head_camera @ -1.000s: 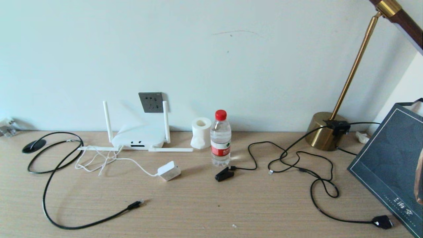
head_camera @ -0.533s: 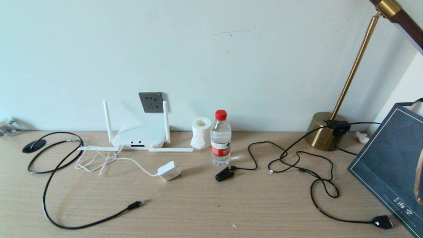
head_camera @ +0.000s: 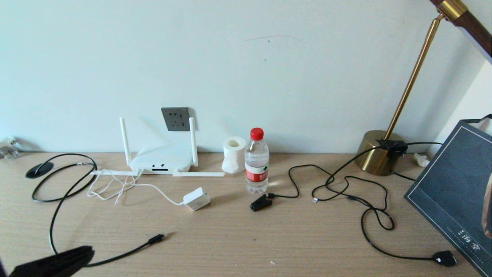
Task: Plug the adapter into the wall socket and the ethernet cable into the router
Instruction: Pick up plug
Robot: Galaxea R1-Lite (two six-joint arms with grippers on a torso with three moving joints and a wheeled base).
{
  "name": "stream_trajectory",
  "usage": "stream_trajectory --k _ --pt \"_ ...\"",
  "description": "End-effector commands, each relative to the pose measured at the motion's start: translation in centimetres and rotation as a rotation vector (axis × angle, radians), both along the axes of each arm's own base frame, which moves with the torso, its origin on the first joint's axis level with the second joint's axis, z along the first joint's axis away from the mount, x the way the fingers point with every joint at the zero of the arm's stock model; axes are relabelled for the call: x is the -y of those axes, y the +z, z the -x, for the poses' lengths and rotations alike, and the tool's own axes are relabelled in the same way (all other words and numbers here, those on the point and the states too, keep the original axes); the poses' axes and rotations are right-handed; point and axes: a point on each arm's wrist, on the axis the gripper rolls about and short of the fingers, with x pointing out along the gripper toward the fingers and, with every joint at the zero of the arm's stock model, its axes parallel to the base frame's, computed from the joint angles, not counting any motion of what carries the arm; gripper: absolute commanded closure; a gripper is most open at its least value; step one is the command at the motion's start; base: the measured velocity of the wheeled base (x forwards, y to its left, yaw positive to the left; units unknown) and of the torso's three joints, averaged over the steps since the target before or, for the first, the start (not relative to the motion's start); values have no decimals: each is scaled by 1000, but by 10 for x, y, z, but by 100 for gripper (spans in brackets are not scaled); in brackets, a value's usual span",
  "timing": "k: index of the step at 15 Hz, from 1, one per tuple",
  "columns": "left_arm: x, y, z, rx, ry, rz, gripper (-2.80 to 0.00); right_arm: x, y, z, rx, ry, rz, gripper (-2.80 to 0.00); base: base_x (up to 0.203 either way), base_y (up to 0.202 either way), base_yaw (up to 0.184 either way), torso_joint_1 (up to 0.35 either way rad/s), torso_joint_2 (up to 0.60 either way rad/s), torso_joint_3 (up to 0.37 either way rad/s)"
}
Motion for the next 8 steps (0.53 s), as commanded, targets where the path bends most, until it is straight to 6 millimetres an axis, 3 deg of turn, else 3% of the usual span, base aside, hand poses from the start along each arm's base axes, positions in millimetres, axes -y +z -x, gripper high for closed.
stream_trajectory --k 1,5,8 --pt "9 -22 -77 -214 -134 -153 0 0 0 0 0 1 0 0 0 0 0 0 0 0" --pt "23 -43 -178 -191 -377 -347 0 0 0 0 0 -1 0 0 0 0 0 0 0 0" --pt "32 -32 -245 -10 -519 -519 0 0 0 0 0 -1 0 0 0 0 0 0 0 0"
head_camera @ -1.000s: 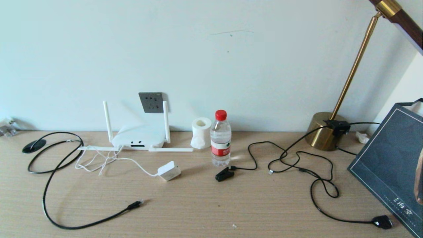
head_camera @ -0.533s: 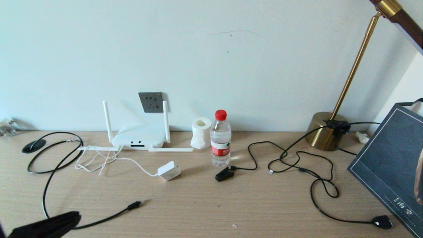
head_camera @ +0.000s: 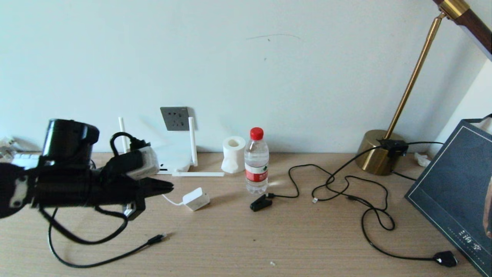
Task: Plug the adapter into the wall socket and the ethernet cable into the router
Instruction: Pick up plug
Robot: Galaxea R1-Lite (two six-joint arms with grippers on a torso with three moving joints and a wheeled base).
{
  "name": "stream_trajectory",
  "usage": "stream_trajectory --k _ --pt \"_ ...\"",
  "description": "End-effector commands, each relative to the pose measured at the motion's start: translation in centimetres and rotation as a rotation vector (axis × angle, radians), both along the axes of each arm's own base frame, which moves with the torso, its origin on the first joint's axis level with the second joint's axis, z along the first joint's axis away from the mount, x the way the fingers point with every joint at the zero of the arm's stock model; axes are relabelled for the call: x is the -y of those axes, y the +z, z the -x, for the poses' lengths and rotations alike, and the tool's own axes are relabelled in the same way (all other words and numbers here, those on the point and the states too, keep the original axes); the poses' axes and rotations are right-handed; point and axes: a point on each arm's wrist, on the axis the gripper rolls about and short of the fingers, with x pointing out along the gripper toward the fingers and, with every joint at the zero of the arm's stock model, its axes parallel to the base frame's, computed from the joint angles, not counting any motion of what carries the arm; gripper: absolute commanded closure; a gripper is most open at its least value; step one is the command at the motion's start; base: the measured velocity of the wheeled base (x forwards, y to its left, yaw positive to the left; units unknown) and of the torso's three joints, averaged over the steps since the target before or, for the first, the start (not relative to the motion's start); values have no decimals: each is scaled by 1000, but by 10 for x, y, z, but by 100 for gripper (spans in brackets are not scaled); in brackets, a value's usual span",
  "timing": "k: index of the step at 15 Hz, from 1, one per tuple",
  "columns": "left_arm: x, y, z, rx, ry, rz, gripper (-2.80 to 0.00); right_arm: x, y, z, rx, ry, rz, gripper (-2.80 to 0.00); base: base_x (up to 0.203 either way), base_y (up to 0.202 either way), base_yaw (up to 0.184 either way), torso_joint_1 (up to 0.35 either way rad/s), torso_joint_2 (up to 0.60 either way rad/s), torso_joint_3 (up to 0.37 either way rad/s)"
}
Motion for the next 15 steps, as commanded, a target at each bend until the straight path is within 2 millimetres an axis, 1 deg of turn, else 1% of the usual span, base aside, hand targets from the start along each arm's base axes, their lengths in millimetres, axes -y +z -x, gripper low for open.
stream_trajectory --k 1,2,4,5,7,10,12,15 --pt "8 -22 -60 10 -119 -113 0 0 0 0 1 1 0 0 0 0 0 0 0 0" --pt "9 -19 -70 23 -156 -146 0 0 0 0 1 1 0 0 0 0 0 0 0 0" --pt "13 -12 -82 17 -219 -198 0 0 0 0 1 1 0 0 0 0 0 0 0 0" --pt "15 -9 -86 7 -250 -225 -280 0 0 0 1 1 0 0 0 0 0 0 0 0" --pt "24 -5 -86 -35 -296 -265 -280 0 0 0 1 0 0 0 0 0 0 0 0 0" --pt "34 -8 -82 -98 -311 -271 -280 0 0 0 1 1 0 0 0 0 0 0 0 0" --pt "38 -13 -80 -179 -281 -255 -280 0 0 0 1 1 0 0 0 0 0 0 0 0" --pt "47 -15 -75 -306 -197 -188 -280 0 0 0 1 1 0 0 0 0 0 0 0 0"
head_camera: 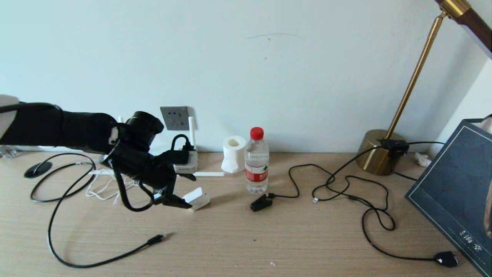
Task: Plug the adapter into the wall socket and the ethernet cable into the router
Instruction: Pick up plug
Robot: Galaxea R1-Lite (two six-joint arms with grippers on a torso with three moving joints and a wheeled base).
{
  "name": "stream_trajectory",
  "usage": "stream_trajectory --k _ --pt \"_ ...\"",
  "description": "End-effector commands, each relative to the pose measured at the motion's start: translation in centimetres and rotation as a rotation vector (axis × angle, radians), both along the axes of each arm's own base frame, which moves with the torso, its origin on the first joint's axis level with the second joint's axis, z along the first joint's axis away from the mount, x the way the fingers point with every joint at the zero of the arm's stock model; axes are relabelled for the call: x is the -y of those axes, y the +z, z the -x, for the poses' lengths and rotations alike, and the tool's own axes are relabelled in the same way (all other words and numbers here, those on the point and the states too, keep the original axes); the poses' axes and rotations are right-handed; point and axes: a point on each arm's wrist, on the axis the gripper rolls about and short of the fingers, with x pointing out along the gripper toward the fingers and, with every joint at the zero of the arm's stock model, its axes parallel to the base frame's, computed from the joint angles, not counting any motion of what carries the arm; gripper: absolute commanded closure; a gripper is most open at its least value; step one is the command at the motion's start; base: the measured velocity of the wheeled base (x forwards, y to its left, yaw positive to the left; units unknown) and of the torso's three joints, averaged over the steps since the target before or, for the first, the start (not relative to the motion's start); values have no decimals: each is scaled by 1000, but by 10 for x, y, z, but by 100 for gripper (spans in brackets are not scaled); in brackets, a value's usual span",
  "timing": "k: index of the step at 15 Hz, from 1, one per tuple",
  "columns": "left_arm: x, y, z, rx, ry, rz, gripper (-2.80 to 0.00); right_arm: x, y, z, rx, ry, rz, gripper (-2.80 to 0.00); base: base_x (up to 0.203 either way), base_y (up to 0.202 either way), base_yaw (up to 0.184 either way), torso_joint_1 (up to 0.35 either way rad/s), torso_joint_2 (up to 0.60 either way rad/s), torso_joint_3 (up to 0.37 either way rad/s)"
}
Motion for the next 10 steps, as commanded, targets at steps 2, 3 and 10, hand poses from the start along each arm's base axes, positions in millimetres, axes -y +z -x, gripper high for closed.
stream_trajectory --k 2,3,10 --pt "4 -5 -2 -62 72 5 -280 0 0 0 0 1 0 0 0 0 0 0 0 0" --pt "5 -5 -2 -87 112 19 -280 0 0 0 0 0 0 0 0 0 0 0 0 0" --pt "13 -11 -2 -181 238 49 -280 0 0 0 0 1 0 0 0 0 0 0 0 0"
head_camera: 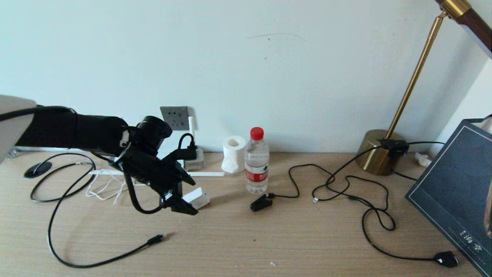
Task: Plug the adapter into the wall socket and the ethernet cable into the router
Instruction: Pick up plug
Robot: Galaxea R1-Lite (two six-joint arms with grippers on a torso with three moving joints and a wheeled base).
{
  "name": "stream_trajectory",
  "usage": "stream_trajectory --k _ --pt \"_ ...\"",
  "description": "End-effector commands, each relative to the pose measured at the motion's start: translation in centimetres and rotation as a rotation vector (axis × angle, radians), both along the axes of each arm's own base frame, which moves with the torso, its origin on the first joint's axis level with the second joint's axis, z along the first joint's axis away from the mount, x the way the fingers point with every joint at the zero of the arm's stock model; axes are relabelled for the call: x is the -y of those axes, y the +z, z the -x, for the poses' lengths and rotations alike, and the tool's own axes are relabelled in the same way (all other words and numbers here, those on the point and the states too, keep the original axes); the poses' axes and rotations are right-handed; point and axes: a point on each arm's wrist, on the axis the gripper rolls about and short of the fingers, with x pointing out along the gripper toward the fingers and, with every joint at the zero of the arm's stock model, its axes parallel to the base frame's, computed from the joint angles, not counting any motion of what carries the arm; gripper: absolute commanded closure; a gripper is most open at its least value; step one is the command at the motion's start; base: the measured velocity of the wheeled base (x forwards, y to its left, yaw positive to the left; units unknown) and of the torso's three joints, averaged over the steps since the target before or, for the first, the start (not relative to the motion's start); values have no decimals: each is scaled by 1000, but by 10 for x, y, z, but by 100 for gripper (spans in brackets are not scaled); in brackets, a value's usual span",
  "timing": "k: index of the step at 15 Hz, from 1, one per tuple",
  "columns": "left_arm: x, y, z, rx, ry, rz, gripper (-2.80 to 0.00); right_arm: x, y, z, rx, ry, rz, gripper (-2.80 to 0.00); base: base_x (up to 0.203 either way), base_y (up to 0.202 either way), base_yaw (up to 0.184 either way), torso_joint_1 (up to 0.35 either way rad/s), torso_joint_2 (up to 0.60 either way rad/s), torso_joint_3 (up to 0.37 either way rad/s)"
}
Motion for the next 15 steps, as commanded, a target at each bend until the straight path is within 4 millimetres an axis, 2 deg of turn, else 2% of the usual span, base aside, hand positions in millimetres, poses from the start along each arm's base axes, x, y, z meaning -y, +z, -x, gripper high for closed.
stream_trajectory --k 1,15 --pt "2 -1 0 -13 13 5 -280 0 0 0 1 1 0 0 0 0 0 0 0 0" --pt "6 -17 -10 -36 18 -17 -280 0 0 0 1 1 0 0 0 0 0 0 0 0"
